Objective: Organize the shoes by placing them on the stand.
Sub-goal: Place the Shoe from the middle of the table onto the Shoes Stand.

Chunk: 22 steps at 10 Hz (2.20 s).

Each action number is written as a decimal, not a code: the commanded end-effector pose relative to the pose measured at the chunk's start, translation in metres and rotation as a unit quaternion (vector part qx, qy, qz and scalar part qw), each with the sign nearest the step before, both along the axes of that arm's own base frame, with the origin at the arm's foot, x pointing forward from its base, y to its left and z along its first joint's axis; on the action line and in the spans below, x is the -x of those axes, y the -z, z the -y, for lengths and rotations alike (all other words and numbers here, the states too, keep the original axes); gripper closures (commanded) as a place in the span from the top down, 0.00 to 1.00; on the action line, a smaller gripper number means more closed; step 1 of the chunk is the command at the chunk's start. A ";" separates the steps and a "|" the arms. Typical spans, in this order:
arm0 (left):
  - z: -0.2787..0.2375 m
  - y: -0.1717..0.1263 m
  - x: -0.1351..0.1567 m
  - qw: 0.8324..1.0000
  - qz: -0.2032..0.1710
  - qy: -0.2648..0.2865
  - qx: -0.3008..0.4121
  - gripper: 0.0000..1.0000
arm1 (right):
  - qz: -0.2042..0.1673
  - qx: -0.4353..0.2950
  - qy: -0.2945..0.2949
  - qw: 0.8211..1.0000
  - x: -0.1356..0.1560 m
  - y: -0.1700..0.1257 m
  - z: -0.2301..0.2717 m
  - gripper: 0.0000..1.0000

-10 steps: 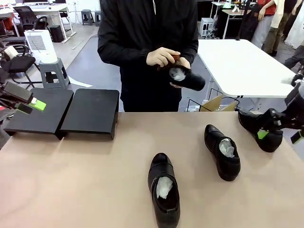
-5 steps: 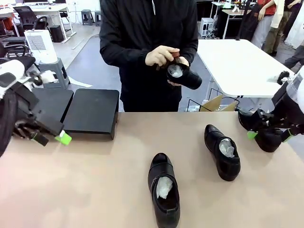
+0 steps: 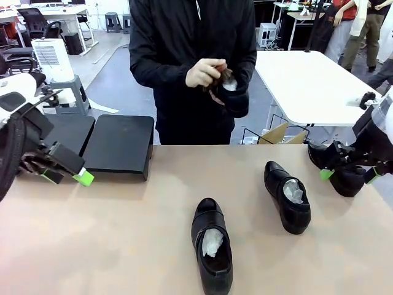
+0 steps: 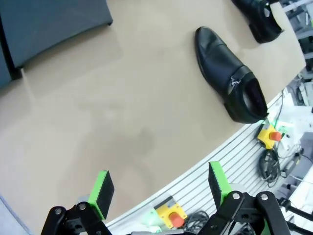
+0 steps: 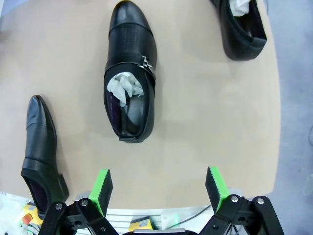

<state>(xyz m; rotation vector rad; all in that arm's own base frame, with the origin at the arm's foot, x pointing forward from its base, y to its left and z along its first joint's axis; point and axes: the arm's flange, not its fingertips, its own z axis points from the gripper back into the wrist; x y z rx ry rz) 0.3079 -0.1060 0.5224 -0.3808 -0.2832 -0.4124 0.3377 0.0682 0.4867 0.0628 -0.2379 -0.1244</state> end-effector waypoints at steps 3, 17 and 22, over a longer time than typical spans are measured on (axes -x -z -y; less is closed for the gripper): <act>0.130 -0.008 0.074 1.000 -0.025 0.003 -0.009 1.00 | -0.001 -0.005 -0.002 1.000 0.001 0.000 0.001 1.00; 0.364 0.092 0.076 0.993 0.019 0.055 -0.100 1.00 | -0.001 -0.005 -0.002 1.000 0.001 0.000 0.001 1.00; 0.389 0.103 0.087 0.991 -0.056 -0.028 -0.118 1.00 | -0.001 -0.005 -0.002 1.000 0.001 0.000 0.001 1.00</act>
